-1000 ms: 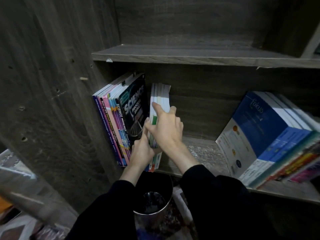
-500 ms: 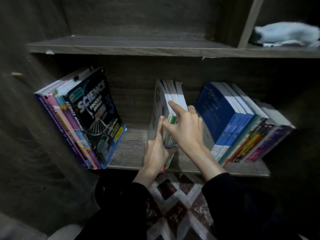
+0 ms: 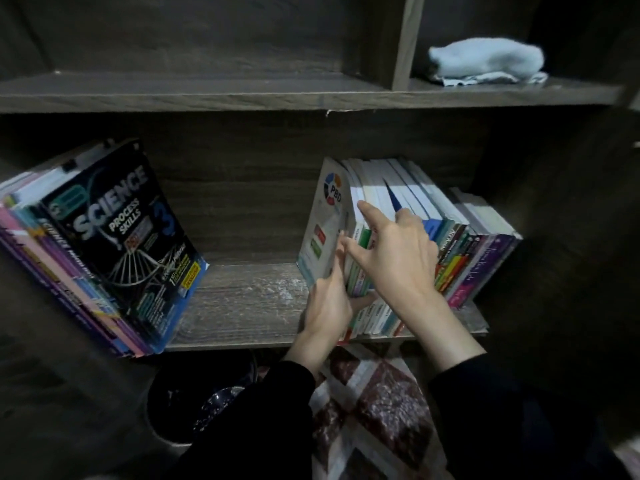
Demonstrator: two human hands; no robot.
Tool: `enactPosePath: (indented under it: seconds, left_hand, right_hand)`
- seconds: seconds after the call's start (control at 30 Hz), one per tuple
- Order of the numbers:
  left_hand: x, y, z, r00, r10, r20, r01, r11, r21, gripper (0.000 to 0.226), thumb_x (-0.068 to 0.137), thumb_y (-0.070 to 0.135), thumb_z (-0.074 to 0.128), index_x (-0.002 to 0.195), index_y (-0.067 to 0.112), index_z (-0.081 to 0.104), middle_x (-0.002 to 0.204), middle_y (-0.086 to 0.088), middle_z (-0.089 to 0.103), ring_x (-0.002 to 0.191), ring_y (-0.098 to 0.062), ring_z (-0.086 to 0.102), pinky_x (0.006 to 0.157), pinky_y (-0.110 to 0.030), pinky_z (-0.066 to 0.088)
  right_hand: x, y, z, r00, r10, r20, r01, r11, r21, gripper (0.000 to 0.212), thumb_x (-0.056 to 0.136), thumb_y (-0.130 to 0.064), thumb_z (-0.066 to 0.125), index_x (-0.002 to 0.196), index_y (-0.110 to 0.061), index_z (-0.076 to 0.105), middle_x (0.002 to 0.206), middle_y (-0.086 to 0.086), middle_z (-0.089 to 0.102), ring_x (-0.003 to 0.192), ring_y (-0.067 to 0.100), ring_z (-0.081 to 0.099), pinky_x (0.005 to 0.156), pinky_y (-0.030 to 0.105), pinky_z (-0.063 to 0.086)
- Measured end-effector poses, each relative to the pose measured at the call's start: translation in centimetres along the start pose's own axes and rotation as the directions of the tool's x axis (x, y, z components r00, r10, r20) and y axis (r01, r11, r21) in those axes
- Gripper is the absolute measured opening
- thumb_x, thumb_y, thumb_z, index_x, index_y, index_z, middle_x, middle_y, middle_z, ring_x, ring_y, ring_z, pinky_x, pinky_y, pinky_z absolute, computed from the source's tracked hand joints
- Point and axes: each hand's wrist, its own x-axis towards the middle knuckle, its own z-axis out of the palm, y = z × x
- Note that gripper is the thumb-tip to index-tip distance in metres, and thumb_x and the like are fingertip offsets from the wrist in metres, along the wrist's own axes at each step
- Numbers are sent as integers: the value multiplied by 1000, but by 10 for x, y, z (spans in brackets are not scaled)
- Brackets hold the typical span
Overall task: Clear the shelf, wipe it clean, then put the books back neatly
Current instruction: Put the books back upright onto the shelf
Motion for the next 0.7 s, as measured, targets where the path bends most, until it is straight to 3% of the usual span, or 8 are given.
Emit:
enactPosePath:
  seconds: [0.13, 0.27, 0.37, 0.43, 0.57, 0.63, 0.7]
  left_hand:
    - [-5, -8, -1, 998, 57, 16, -58, 993, 104, 110, 82, 42, 69, 144, 38, -23, 103, -22, 66, 88, -38, 64, 67, -36, 49]
    - [-5, -31, 3, 991, 113, 77, -122, 985, 121, 119, 78, 39, 75, 139, 45, -27, 131, -18, 57, 102, -36, 62, 82, -39, 52]
    - [-4, -43, 9, 988, 108, 113, -120, 988, 98, 116, 80, 40, 74, 137, 49, -27, 130, -15, 58, 104, -32, 62, 84, -37, 51]
    - [-4, -47, 7, 984, 108, 140, -120, 990, 76, 113, 81, 40, 73, 139, 48, -24, 132, -11, 57, 107, -28, 61, 87, -33, 49]
    - [-5, -52, -15, 977, 109, 183, -108, 994, -15, 100, 82, 25, 73, 148, 45, 1, 152, 5, 34, 131, -18, 43, 103, -27, 40]
    - [-8, -51, -39, 993, 105, 58, -105, 994, -13, 82, 84, 22, 70, 150, 34, 22, 148, 2, 40, 130, -16, 43, 103, -20, 35]
    - [-13, -50, -70, 984, 100, -147, -94, 994, 50, 61, 88, 19, 65, 144, 25, 39, 136, -3, 51, 124, -20, 47, 100, -22, 36]
  right_hand:
    - [-6, 1, 3, 997, -56, -47, 50, 993, -112, 65, 88, -53, 57, 144, -30, 33, 119, 14, 43, 113, 30, 38, 74, 35, 37]
    - [-12, 4, 17, 977, -84, -194, 45, 979, -199, 69, 78, -54, 68, 135, -24, 45, 141, 18, 24, 116, 34, 26, 87, 48, 35]
    - [-13, 8, 28, 980, -78, -183, 46, 984, -174, 75, 75, -52, 72, 137, -21, 44, 152, 19, 20, 133, 35, 12, 102, 60, 25]
    - [-12, 7, 31, 980, -75, -182, 45, 985, -166, 73, 73, -48, 74, 134, -20, 45, 153, 21, 23, 138, 38, 11, 105, 65, 18]
    - [-11, 1, 31, 986, -17, -166, -7, 990, -143, 65, 76, -46, 71, 130, -17, 48, 151, 24, 26, 141, 42, 16, 108, 69, 10]
    - [-10, -6, 30, 981, 25, -193, -42, 996, -84, 60, 78, -42, 70, 128, -15, 50, 150, 25, 29, 141, 43, 17, 108, 70, 8]
    - [-11, -17, 30, 962, 8, -272, -14, 1000, -19, 59, 77, -32, 72, 129, -11, 50, 149, 28, 28, 141, 44, 14, 109, 68, 3]
